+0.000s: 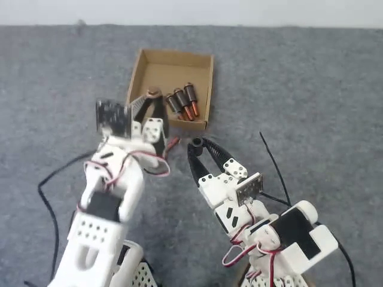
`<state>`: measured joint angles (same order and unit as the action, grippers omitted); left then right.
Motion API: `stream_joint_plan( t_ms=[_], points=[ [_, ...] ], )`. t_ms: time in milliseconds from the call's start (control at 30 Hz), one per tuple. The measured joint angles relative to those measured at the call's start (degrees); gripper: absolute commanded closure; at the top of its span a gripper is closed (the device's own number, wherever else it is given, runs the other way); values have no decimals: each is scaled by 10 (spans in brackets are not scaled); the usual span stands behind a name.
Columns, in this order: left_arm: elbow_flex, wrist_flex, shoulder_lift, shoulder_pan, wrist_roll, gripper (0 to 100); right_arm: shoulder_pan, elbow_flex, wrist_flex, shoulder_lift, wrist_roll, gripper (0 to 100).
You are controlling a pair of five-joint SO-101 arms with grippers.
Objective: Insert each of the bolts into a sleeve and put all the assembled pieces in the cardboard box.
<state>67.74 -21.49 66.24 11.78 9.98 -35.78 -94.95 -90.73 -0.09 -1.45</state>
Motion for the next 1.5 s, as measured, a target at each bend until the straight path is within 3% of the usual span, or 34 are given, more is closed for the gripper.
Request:
stream_joint_plan(
  t_ms=[300,633,1500],
  points=[
    [10,-2,57,42,0,987,0,0,0,0,0,993],
    [10,-84,57,156,0,987,0,0,0,0,0,993],
    [1,-13,-19,164,0,987,0,0,0,0,0,993]
  ],
)
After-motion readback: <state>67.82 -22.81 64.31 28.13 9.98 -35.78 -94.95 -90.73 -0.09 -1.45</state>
